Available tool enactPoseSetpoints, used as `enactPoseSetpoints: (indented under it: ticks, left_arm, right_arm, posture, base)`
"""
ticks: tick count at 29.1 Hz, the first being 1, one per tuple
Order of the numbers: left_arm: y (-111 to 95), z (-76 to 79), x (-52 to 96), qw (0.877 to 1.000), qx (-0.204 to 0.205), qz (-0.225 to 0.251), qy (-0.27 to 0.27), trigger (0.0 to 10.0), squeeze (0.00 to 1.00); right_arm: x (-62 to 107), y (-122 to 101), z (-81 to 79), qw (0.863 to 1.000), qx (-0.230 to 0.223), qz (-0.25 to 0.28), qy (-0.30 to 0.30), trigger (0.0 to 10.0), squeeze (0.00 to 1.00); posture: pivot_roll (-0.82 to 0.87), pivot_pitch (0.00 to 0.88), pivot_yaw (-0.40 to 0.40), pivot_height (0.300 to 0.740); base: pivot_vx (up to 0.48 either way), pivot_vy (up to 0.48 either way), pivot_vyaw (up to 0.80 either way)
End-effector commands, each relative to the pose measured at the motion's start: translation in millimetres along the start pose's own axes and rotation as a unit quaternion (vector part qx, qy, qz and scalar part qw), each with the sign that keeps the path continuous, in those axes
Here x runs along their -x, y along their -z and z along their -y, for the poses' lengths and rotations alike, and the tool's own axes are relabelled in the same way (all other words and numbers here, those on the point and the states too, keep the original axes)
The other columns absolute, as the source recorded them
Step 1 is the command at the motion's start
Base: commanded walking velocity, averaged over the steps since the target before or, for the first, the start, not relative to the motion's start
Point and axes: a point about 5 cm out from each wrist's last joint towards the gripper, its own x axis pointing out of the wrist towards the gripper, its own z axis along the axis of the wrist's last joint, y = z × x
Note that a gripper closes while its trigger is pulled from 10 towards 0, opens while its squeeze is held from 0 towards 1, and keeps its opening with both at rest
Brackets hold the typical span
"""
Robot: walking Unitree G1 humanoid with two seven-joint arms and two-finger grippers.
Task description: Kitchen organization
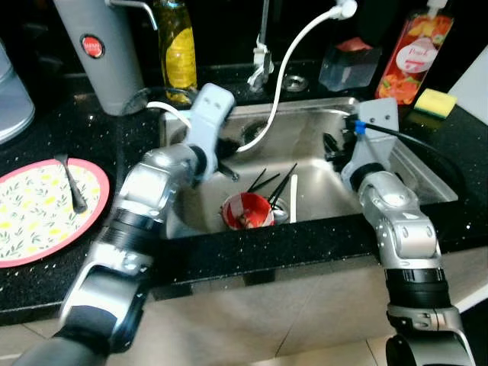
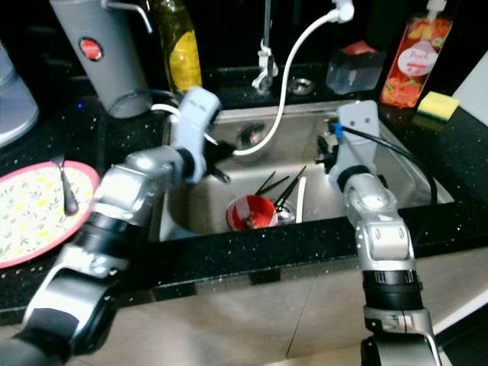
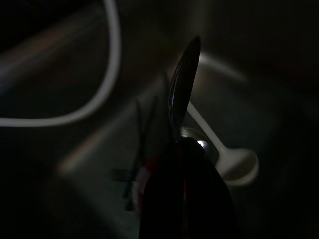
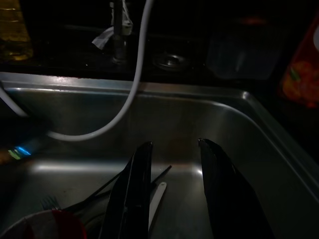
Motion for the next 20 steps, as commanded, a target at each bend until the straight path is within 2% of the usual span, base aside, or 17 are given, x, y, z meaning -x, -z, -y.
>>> enactPoseSetpoints:
  ticks: [1,4,5,6,7,8,9,10,12,13,14,15,16,17,18,19,20]
  left_arm:
    - [-6,2.9,-3.2,1.0,-0.022,0.003,0.003,10.0,0.0]
    - [-6,5.8,-4.6,0.999,-0.036,0.012,0.011,10.0,0.0]
    - [-6,6.4,-5.1,1.0,-0.022,0.017,0.014,10.0,1.0]
    - [-8,6.4,-5.2,0.999,-0.021,0.029,0.015,10.0,1.0]
    - [-18,6.3,-0.5,0.997,-0.022,0.073,0.016,10.0,1.0]
    - [-18,6.3,-0.5,0.997,-0.022,0.073,0.016,10.0,1.0]
    - [-28,6.2,3.2,0.994,-0.022,0.106,0.02,10.0,1.0]
    - [-40,0.3,10.1,0.989,-0.026,0.145,-0.011,10.0,1.0]
    - [-43,-1.3,12.2,0.987,-0.027,0.155,-0.02,10.0,1.0]
    - [-51,-7.6,20.7,0.983,-0.026,0.178,-0.04,10.0,0.0]
    - [-51,-7.6,20.7,0.983,-0.026,0.178,-0.04,10.0,0.0]
    - [-54,-11.3,26.2,0.979,-0.035,0.192,-0.057,10.0,0.0]
    - [-55,-20.9,35.4,0.976,-0.053,0.187,-0.1,10.0,0.0]
    - [-55,-20.9,35.4,0.976,-0.053,0.187,-0.1,10.0,0.0]
    - [-53,-25.3,38.3,0.975,-0.061,0.177,-0.12,10.0,0.0]
    - [-45,-35.9,44.8,0.973,-0.075,0.143,-0.163,10.0,0.0]
    - [-45,-35.9,44.8,0.973,-0.075,0.143,-0.163,10.0,0.0]
  right_arm:
    - [1.4,-2,-1.3,1.0,0.0,0.004,0.003,10.0,0.0]
    - [1.9,-4,-2.4,1.0,-0.007,0.013,0.007,10.0,0.0]
    - [1.9,-5,-3.5,1.0,-0.011,0.018,0.008,10.0,0.0]
    - [1.8,-7,-5.2,1.0,-0.016,0.025,0.007,10.0,0.0]
    - [2.0,-12,-9.0,0.999,-0.027,0.044,0.001,10.0,0.0]
    - [2.0,-12,-9.0,0.999,-0.027,0.044,0.001,10.0,0.0]
    - [2.2,-16,-11.3,0.998,-0.034,0.056,-0.001,10.0,0.0]
    - [2.6,-20,-13.7,0.997,-0.043,0.07,-0.004,10.0,0.0]
    - [2.8,-21,-14.3,0.996,-0.046,0.073,-0.004,10.0,0.0]
    - [2.9,-24,-16.8,0.995,-0.056,0.083,-0.008,10.0,0.0]
    - [2.9,-24,-16.8,0.995,-0.056,0.083,-0.008,10.0,0.0]
    - [3.0,-26,-18.2,0.994,-0.06,0.089,-0.01,10.0,0.0]
    - [3.3,-29,-22.5,0.992,-0.07,0.099,-0.019,10.0,0.0]
    - [3.3,-29,-22.5,0.992,-0.07,0.099,-0.019,10.0,0.0]
    - [3.4,-30,-24.5,0.992,-0.074,0.104,-0.023,10.0,0.0]
    - [4.6,-35,-32.5,0.988,-0.087,0.119,-0.051,10.0,0.0]
    - [4.6,-35,-32.5,0.988,-0.087,0.119,-0.051,10.0,0.0]
  posture:
    - [0.02,0.0,0.041,0.74]
    - [0.02,0.0,0.044,0.74]
    - [0.02,0.0,0.044,0.74]
    - [0.02,0.0,0.044,0.74]
    - [0.02,0.001,0.043,0.74]
    - [0.02,0.001,0.043,0.74]
    - [0.02,0.001,0.043,0.74]
    - [0.02,0.002,0.041,0.74]
    - [0.02,0.002,0.041,0.74]
    - [0.02,0.002,0.039,0.74]
    - [0.02,0.002,0.039,0.74]
    - [0.03,0.003,0.035,0.74]
    - [0.03,0.004,0.032,0.74]
    - [0.03,0.004,0.032,0.74]
    - [0.03,0.004,0.032,0.74]
    - [0.04,0.005,0.028,0.74]
    - [0.04,0.005,0.028,0.74]
  base:
    - [0.0,0.0,0.0]
    - [0.0,0.0,0.0]
    - [0.0,0.0,0.0]
    - [0.0,0.0,0.0]
    - [0.0,0.0,0.0]
    - [0.0,0.0,0.0]
    - [0.0,0.0,0.0]
    - [0.0,0.0,0.0]
    - [0.0,0.0,0.0]
    - [0.0,0.0,0.0]
    - [0.0,0.0,0.0]
    - [0.0,0.0,0.0]
    - [0.0,0.0,0.0]
    - [0.0,0.0,0.0]
    - [0.0,0.0,0.0]
    - [0.0,0.0,0.0]
    - [0.0,0.0,0.0]
